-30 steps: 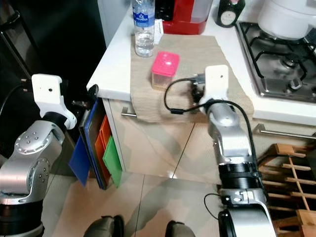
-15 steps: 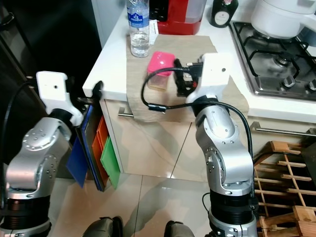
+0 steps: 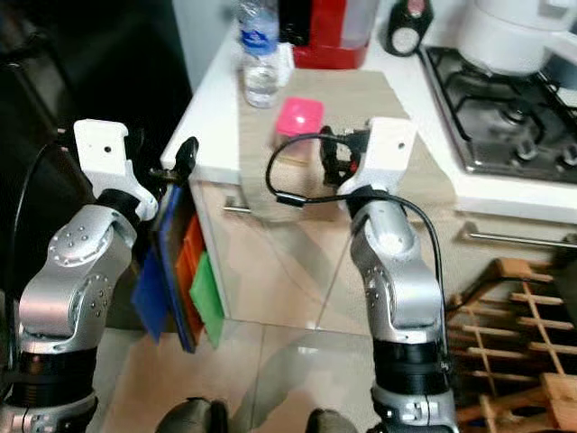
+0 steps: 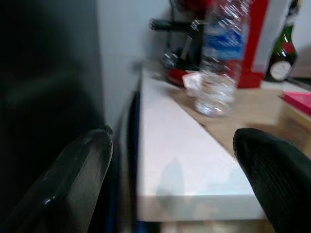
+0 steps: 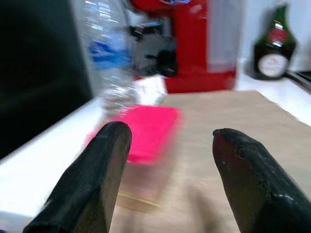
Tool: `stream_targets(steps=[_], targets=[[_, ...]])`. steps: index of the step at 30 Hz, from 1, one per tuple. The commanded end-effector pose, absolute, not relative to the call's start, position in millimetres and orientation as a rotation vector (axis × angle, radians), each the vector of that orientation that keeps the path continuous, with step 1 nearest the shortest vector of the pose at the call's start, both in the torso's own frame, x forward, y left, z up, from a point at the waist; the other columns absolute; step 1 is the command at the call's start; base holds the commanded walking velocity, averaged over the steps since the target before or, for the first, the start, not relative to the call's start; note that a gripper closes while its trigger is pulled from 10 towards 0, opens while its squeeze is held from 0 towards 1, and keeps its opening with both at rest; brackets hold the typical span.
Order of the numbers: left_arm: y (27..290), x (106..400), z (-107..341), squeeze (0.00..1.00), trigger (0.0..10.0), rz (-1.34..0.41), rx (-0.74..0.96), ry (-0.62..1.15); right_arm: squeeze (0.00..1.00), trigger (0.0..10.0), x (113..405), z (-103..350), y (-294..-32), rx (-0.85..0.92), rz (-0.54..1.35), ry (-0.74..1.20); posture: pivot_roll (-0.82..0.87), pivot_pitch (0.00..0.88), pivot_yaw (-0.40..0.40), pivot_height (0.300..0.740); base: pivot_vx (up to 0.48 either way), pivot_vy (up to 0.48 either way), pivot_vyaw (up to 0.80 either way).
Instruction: Restocking fridge
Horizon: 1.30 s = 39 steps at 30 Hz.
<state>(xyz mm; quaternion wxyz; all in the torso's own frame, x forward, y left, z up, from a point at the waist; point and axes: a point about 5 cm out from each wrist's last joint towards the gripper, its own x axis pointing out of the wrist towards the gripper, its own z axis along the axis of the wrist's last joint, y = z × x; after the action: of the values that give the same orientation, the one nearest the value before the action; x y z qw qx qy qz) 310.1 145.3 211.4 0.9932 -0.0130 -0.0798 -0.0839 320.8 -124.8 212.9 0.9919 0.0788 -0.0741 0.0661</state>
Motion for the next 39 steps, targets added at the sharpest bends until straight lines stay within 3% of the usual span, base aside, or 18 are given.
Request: stream_targets(steps=[1,10,13,21,23,25,27,28,29,30,31,32,33,39], targets=[[148,312,216,0.00,10.0,-0.137,-0.010,-0.188,0.00,10.0,326,218,-118,0.147,0.143,-0.170,0.01,0.032,-0.018,0.740,0.000,0.000,0.00],[146,313,216,0.00,10.0,-0.122,-0.030,-0.202,0.00,10.0,351,239,-116,0.109,0.061,-0.242,0.03,0.025,-0.040,0.740,0.000,0.000,0.00],[144,312,215,0.00,10.0,-0.127,-0.027,-0.204,0.00,10.0,365,228,-121,0.077,-0.033,-0.186,0.04,0.026,-0.041,0.740,0.000,0.000,0.00],[147,311,213,0.00,10.0,-0.118,-0.002,-0.203,0.00,10.0,379,210,-119,0.079,-0.063,-0.129,0.06,0.028,-0.038,0.740,0.000,0.000,0.00],[149,309,213,0.00,10.0,-0.110,0.007,-0.203,0.42,10.0,378,208,-117,0.091,-0.056,-0.125,0.07,0.024,-0.041,0.740,0.000,0.000,0.00],[150,307,213,0.00,10.0,-0.106,0.012,-0.203,0.48,10.0,375,209,-117,0.096,-0.050,-0.126,0.08,0.021,-0.044,0.740,0.000,0.000,0.00],[157,292,212,0.00,10.0,-0.094,0.034,-0.212,0.41,10.0,345,219,-123,0.062,-0.017,-0.229,0.08,0.022,-0.051,0.740,0.000,0.000,0.00],[157,292,212,0.00,10.0,-0.094,0.034,-0.212,0.41,10.0,345,219,-123,0.062,-0.017,-0.229,0.08,0.022,-0.051,0.740,0.000,0.000,0.00],[162,278,209,0.00,10.0,-0.085,0.064,-0.223,0.28,10.0,312,226,-127,0.029,0.046,-0.344,0.09,0.026,-0.054,0.740,0.000,0.000,0.00],[165,270,208,0.00,10.0,-0.080,0.070,-0.235,0.08,10.0,297,229,-134,0.019,0.062,-0.405,0.09,0.030,-0.052,0.740,0.000,0.000,0.00],[165,270,208,0.00,10.0,-0.080,0.070,-0.235,0.08,10.0,297,229,-134,0.019,0.062,-0.405,0.09,0.030,-0.052,0.740,0.000,0.000,0.00],[168,261,206,0.00,10.0,-0.072,0.086,-0.244,0.00,10.0,281,227,-144,-0.018,0.062,-0.451,0.08,0.035,-0.050,0.740,0.000,0.000,0.00],[172,247,203,0.00,10.0,-0.065,0.108,-0.256,0.00,10.0,263,214,-157,-0.073,0.044,-0.446,0.07,0.033,-0.048,0.740,0.000,0.000,0.00],[169,237,199,0.00,10.0,-0.073,0.121,-0.253,0.00,10.0,251,187,-160,-0.046,-0.007,-0.307,0.06,0.040,-0.037,0.740,0.071,0.000,0.00]])
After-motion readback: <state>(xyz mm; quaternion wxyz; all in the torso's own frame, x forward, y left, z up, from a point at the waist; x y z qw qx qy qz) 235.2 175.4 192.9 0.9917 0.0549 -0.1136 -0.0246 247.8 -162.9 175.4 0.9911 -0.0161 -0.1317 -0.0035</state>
